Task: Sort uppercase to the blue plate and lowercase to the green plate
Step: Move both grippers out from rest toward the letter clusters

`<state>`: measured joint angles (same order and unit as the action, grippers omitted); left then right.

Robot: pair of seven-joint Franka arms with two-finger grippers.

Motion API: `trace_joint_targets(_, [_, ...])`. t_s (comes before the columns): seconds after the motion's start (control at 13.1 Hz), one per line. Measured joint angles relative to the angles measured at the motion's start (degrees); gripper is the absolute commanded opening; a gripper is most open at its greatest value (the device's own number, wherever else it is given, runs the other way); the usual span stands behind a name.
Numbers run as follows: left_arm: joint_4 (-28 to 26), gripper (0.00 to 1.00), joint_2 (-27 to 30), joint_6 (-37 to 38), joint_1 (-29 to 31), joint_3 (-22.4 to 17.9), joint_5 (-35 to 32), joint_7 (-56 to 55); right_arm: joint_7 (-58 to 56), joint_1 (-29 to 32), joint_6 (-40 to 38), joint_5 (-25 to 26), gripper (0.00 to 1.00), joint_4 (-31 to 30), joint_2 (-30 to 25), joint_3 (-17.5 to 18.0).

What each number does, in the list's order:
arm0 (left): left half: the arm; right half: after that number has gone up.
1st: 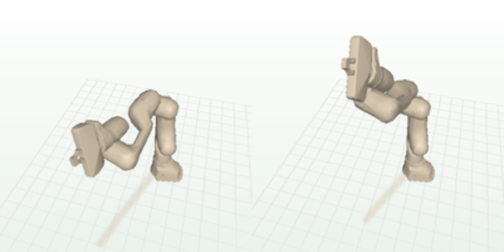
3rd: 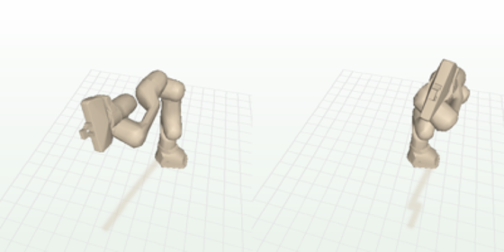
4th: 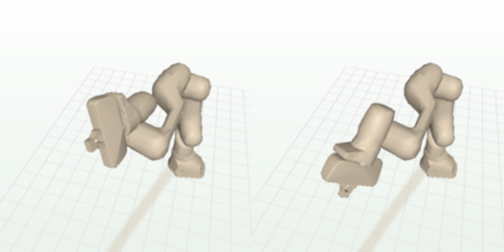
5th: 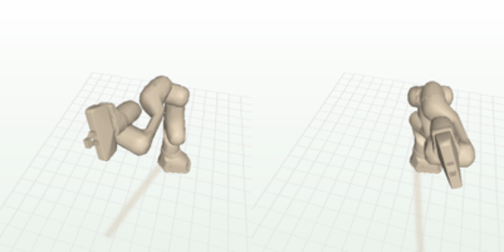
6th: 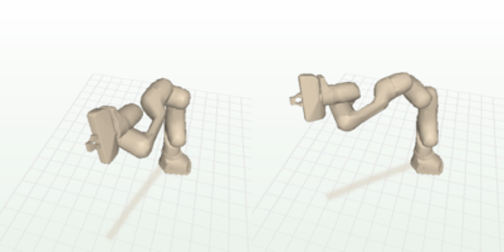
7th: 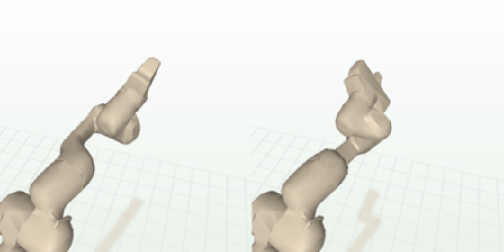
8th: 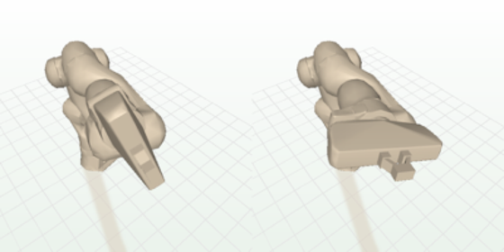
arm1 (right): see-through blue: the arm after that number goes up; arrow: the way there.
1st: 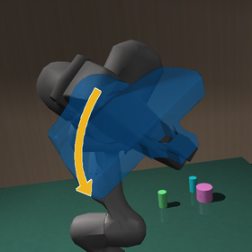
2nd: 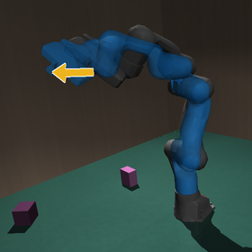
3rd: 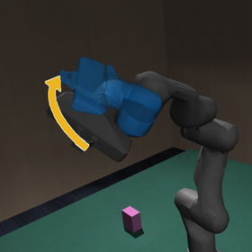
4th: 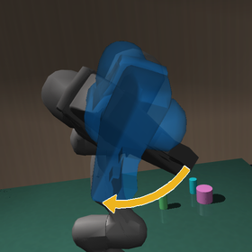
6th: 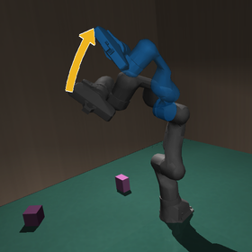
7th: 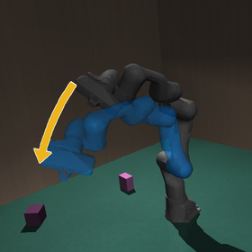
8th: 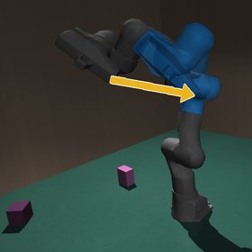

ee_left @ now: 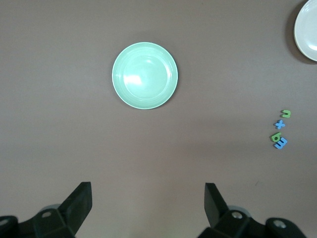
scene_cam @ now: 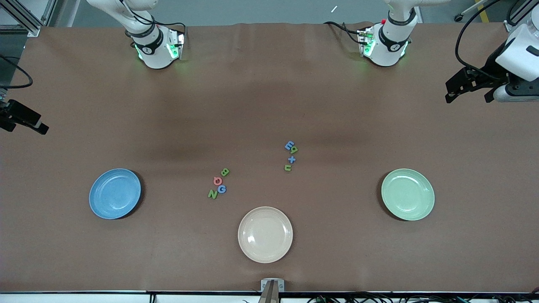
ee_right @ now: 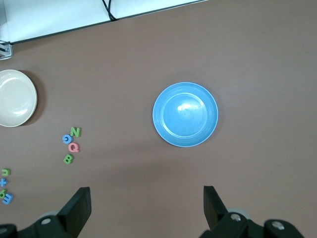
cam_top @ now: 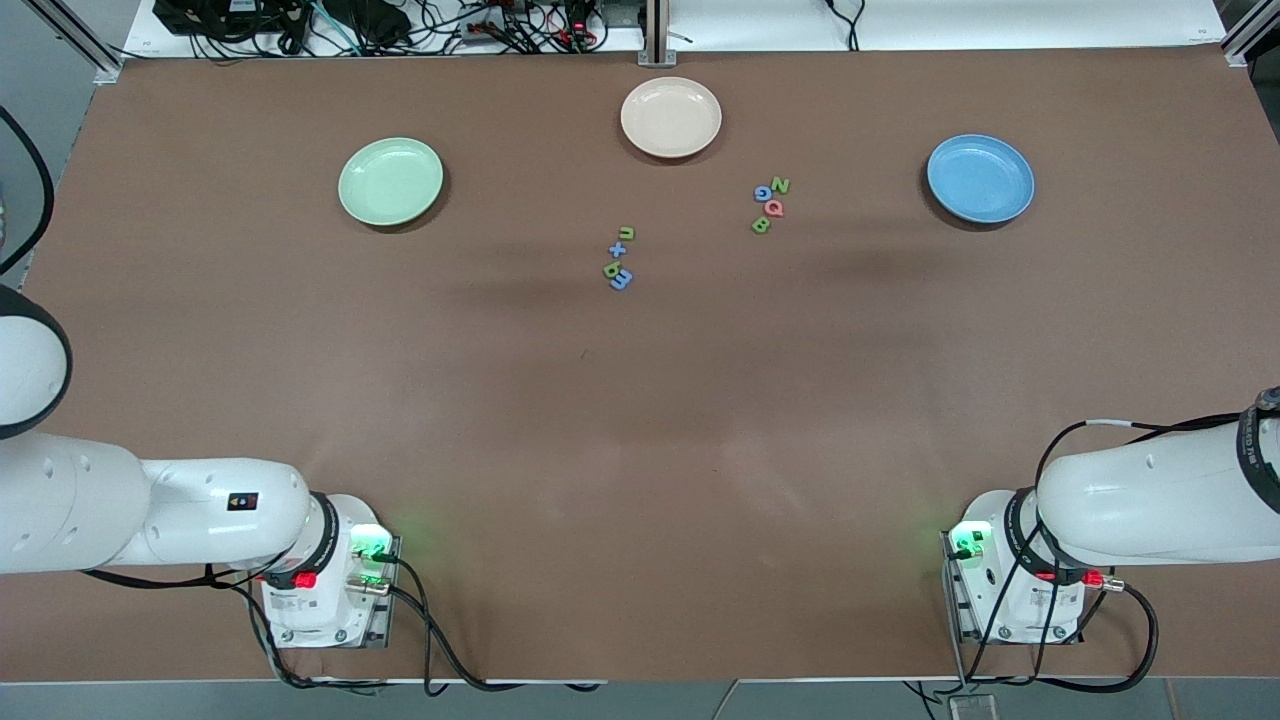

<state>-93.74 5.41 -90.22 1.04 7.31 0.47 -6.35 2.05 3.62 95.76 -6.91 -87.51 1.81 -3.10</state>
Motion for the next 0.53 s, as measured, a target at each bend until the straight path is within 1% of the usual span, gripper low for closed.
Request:
trace_joint_targets(0.15, [0.29,1.00,-0.17,0.48,0.00,0.00,0.00,0.06,-0.10,-0.76,0.01,1.88,1.00,0.29,0.00,0.45])
trace_joint_targets(0.38, [2.04,1.00,-0.68,2.29,-0.24,0.20,-0.77,0.64,-0.07,-4.78,0.01,8.32,1.00,1.01,0.00,0.98])
trace_joint_targets(0.53, [2.95,1.00,-1.88,3.55,-1.35,0.97,-0.98,0.65,0.01,-7.37,0.02,10.96,1.00,1.38,0.00,1.11])
